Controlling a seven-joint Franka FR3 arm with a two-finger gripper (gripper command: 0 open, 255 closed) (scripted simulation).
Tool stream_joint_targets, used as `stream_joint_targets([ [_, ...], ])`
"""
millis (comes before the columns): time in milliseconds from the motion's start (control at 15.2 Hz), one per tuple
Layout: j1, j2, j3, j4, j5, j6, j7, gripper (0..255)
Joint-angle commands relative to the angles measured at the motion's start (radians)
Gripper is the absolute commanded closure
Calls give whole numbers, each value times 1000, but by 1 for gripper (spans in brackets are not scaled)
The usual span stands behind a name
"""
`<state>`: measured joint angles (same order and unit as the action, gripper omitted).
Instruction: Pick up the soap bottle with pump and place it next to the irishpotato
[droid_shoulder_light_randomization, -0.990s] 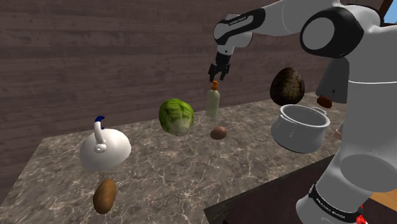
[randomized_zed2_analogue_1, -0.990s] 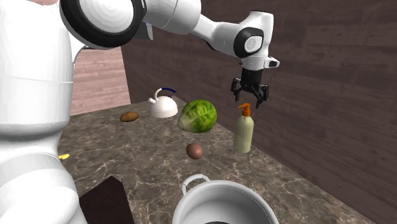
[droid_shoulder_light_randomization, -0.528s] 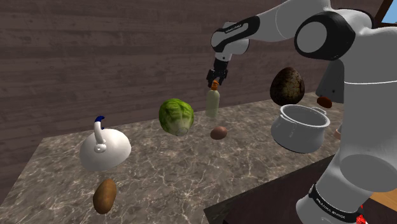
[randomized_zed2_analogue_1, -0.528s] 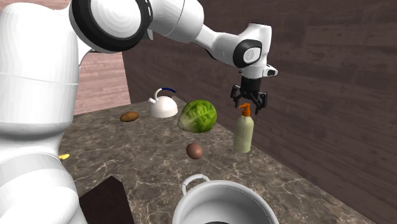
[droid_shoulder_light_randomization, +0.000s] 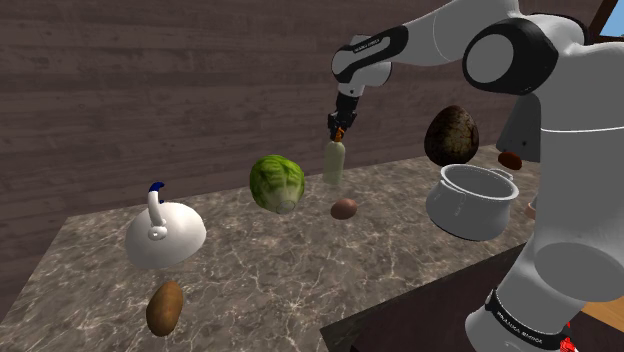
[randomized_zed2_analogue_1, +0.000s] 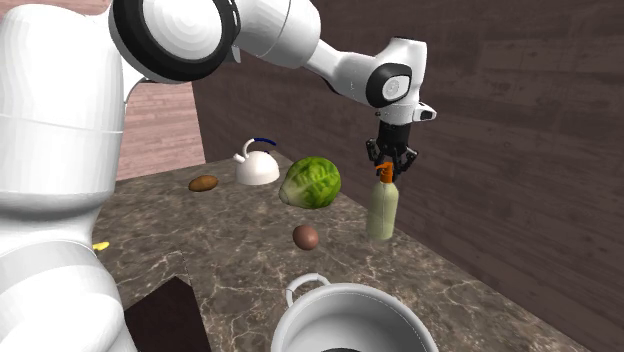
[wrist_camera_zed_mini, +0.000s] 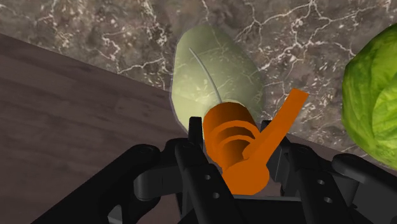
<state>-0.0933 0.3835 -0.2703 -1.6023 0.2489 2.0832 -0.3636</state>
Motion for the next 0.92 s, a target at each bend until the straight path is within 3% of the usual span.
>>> stream_joint_targets([
  [0, 0, 0, 0, 0, 0, 0, 0, 255],
  [462, 0, 0, 0, 0, 0, 0, 0, 255],
  [858, -1, -17, -5, 55, -11, -71, 14, 255],
])
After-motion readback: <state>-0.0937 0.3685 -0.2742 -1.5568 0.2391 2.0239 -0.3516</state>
